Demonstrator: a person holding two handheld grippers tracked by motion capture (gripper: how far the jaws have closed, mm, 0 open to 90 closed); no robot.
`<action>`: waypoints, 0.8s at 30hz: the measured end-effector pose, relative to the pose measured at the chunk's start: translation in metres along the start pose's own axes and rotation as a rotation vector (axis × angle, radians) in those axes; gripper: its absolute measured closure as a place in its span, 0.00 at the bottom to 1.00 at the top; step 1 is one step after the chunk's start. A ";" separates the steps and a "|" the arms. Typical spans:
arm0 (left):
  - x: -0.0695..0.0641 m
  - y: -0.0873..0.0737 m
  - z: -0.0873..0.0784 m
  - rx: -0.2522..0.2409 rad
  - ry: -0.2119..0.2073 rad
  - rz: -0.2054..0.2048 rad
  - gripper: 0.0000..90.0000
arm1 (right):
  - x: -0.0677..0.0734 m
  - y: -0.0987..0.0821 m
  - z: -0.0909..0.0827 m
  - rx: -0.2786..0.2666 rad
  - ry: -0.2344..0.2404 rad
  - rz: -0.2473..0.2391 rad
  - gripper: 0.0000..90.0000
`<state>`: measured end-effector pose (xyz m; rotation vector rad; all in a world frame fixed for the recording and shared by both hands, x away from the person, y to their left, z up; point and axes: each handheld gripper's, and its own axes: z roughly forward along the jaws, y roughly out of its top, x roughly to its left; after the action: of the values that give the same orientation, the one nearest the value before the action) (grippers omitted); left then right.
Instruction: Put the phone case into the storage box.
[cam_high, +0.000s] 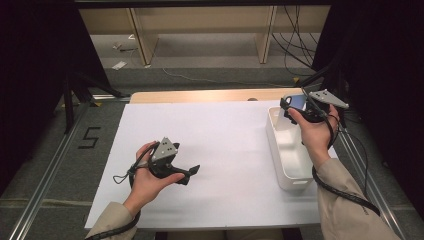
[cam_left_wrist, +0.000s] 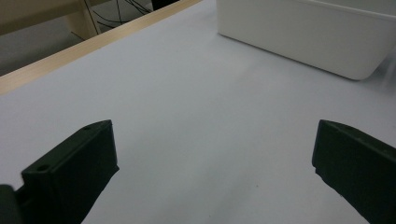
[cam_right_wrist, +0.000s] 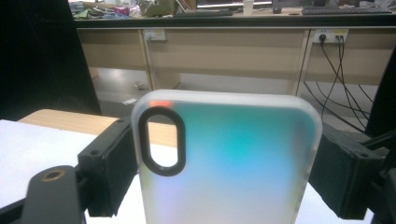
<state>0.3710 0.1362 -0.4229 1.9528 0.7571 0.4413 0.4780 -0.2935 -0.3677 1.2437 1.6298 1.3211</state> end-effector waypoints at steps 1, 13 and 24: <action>0.000 0.000 0.000 0.000 0.000 0.000 0.00 | 0.000 0.000 0.000 0.002 0.000 0.001 0.20; 0.000 0.000 0.000 -0.001 0.000 0.000 0.00 | 0.000 -0.003 0.002 0.009 -0.003 -0.006 0.20; 0.000 0.000 0.000 0.000 0.001 0.001 0.00 | 0.001 -0.005 0.004 0.014 -0.006 -0.007 0.20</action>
<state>0.3712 0.1363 -0.4228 1.9528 0.7565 0.4427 0.4808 -0.2918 -0.3733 1.2483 1.6410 1.3028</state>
